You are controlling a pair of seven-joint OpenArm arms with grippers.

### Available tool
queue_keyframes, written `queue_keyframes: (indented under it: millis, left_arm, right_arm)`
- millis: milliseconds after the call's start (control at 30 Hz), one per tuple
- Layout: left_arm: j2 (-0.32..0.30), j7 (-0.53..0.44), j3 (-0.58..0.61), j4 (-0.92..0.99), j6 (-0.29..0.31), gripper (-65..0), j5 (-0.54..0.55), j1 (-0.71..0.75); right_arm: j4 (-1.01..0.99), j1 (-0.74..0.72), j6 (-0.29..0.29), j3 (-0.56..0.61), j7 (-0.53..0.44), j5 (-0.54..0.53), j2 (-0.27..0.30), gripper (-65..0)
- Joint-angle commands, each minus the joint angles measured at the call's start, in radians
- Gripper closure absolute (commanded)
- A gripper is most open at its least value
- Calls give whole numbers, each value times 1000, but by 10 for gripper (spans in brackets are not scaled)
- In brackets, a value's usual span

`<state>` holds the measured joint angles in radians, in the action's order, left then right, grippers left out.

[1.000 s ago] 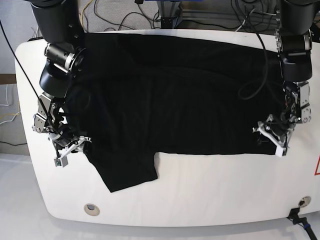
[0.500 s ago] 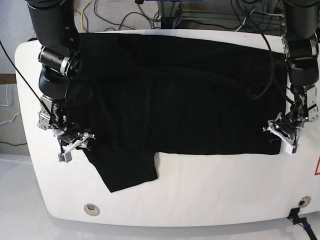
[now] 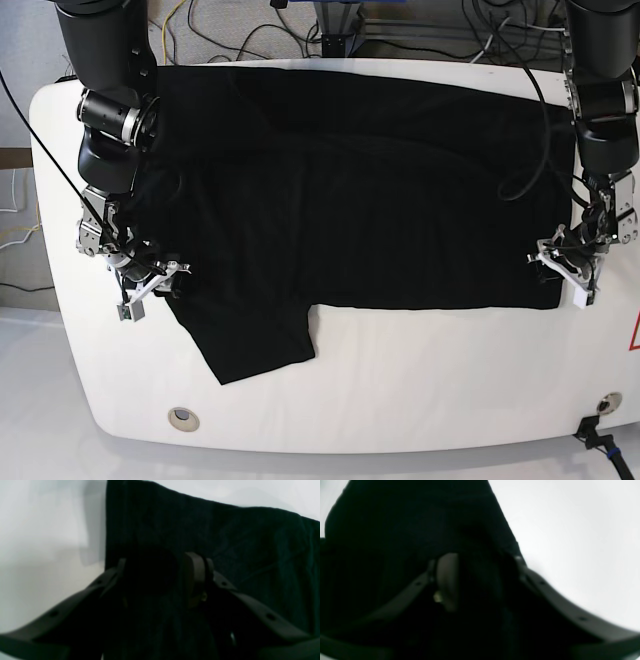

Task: Fold the T-shirt properly
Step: 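Open both grippers and move them down onto the shirt body, then lower both grippers onto the shirt's side edges and close them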

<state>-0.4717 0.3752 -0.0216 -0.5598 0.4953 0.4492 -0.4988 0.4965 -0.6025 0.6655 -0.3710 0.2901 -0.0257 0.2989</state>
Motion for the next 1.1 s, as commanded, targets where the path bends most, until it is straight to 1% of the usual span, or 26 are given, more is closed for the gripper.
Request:
queue_keyframes:
  millis: [0,100,133,300,333,400,433,467,533,633,733,800,867,933,1000,1067]
  left_arm:
    - [-20,-15,-5,-18,6,-271,16,-30]
    - [-20,-15,-7,-18,6,-271,16,-30]
    - [-20,-15,-8,-18,6,-271,16,-30]
    - [-20,-15,-11,-18,6,-271,20,-30]
    - [-29,-15,-18,-18,6,-271,20,-30]
    - [-43,-15,-67,-16,7,-271,20,-27]
    - [-46,-15,-94,-13,13,-271,20,-21]
    - [-46,-15,-113,-13,35,-271,20,-14]
    - [-46,-14,-119,-12,61,-271,18,-14]
    - [-46,-14,-117,-10,64,-272,15,-18]
    - [-42,-14,-116,-7,61,-272,12,-19]
    - [-38,-15,-116,30,61,-272,-2,-33]
    - [-15,-22,-116,79,61,-272,-49,-73]
    - [-11,-66,-116,126,58,-272,-91,-91]
    - [-11,-97,-116,160,21,-272,-100,-93]
    - [-12,-101,-116,165,-4,-272,-102,-93]
  right_arm:
    - [11,-21,6,4,10,4,10,-165]
    - [11,-21,4,5,10,4,0,-29]
    - [11,-21,3,5,10,4,0,0]
    - [11,-21,3,5,10,4,-2,0]
    - [11,-21,3,5,10,4,-2,0]
    - [11,-21,3,5,10,4,-2,0]
    - [11,-21,3,5,10,4,-2,0]
    - [11,-21,4,7,10,4,0,0]
    - [11,-21,4,7,10,5,0,0]
    - [11,-21,6,7,10,5,0,0]
    - [11,-21,6,7,10,5,-2,0]
    - [11,-21,6,7,10,5,-2,0]
    - [11,-21,6,7,10,5,-2,0]
    - [11,-21,6,7,10,5,-2,0]
    - [11,-20,6,7,10,4,-2,0]
    - [12,-10,6,7,10,4,-2,0]
